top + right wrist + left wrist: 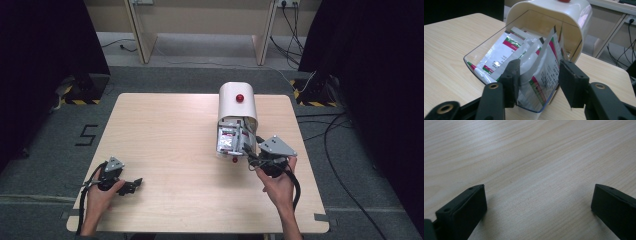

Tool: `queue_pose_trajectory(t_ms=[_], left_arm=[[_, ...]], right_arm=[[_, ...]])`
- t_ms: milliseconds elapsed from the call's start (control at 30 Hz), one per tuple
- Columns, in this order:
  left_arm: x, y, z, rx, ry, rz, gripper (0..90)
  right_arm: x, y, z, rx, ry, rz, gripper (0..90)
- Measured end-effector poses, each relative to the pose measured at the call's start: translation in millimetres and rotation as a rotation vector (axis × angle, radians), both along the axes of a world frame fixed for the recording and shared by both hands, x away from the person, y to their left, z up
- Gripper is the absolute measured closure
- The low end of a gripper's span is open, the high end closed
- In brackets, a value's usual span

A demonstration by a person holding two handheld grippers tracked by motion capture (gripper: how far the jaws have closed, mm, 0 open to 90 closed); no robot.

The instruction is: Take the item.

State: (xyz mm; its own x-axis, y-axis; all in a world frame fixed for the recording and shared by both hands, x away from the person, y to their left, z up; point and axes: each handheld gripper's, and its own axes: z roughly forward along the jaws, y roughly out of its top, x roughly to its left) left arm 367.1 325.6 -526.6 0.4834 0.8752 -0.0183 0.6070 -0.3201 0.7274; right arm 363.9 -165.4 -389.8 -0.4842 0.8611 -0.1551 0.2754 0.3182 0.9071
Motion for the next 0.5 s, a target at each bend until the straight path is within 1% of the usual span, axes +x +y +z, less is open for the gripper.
queue_pose_trajectory(t_ms=[33, 67, 100, 333, 367, 433, 500], left_arm=[[0.0, 0.0, 0.0, 0.000, 0.000, 0.000, 0.0], [0.0, 0.0, 0.0, 0.000, 0.000, 0.000, 0.0], [0.0, 0.0, 0.0, 0.000, 0.000, 0.000, 0.0], [0.0, 0.0, 0.0, 0.000, 0.000, 0.000, 0.0], [0.0, 0.0, -0.1, -0.001, 0.000, 0.000, 0.0], [0.0, 0.0, 0.0, 0.000, 0.000, 0.000, 0.0], [0.0, 0.0, 0.0, 0.000, 0.000, 0.000, 0.0]], right_arm=[[0.5, -0.1, -0.3, -0.006, -0.009, 0.003, 59.0], [0.5, -0.1, -0.3, -0.006, -0.009, 0.003, 59.0], [1.9, 0.6, -1.4, -0.009, -0.019, 0.001, 61.3], [8.6, 2.0, -5.8, -0.028, -0.037, -0.001, 65.6], [10.4, 2.6, -7.0, -0.029, -0.042, 0.002, 69.1], [10.7, 3.0, -7.3, -0.032, -0.048, -0.001, 70.5], [11.5, 2.9, -8.0, -0.044, -0.063, -0.012, 75.5]])
